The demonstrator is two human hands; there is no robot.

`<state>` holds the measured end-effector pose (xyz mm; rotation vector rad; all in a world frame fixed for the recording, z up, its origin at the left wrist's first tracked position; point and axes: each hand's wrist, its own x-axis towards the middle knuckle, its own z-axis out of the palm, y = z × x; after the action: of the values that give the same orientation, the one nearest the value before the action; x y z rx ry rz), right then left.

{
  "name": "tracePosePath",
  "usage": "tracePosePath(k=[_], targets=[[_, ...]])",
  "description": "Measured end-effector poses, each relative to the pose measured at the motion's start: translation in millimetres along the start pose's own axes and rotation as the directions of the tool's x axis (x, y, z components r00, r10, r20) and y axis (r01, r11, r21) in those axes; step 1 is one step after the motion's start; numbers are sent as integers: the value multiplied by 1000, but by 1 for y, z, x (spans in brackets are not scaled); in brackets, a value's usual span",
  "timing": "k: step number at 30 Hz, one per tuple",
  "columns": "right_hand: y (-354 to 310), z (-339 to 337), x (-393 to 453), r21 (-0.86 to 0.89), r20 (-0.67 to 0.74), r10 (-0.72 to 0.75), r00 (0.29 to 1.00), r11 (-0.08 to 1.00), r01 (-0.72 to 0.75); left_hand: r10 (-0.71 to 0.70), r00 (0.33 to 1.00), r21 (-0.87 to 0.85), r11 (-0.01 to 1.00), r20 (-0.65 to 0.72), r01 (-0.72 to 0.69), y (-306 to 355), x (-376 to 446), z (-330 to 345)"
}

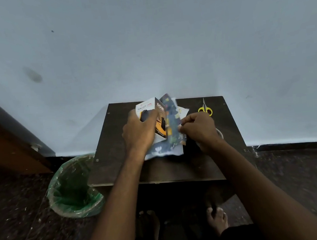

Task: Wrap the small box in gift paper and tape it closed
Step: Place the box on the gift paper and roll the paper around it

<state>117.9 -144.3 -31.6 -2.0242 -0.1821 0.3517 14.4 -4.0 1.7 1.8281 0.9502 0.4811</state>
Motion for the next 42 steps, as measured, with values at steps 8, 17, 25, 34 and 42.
tracePosePath(k=[8, 17, 25, 34, 42], targets=[[0, -8, 7, 203, 46, -9, 999, 979, -1, -31, 994, -209, 978, -102, 10, -6, 13, -21], [-27, 5, -26, -203, -192, -346, 918, 930, 307, -42, 997, -230, 973, -62, 27, -10, 12, -25], [-41, 36, -43, 501, 255, -209, 944, 864, 56, -104, 994, -413, 907, -35, 81, -5, 17, -37], [-26, 84, -54, -119, 443, -324, 836, 903, 413, -123, 989, -448, 891, -82, 73, -12, 22, -67], [-24, 98, -63, -616, 519, -308, 797, 511, 599, 254, 912, 33, 966, -323, -257, -15, 17, -96]])
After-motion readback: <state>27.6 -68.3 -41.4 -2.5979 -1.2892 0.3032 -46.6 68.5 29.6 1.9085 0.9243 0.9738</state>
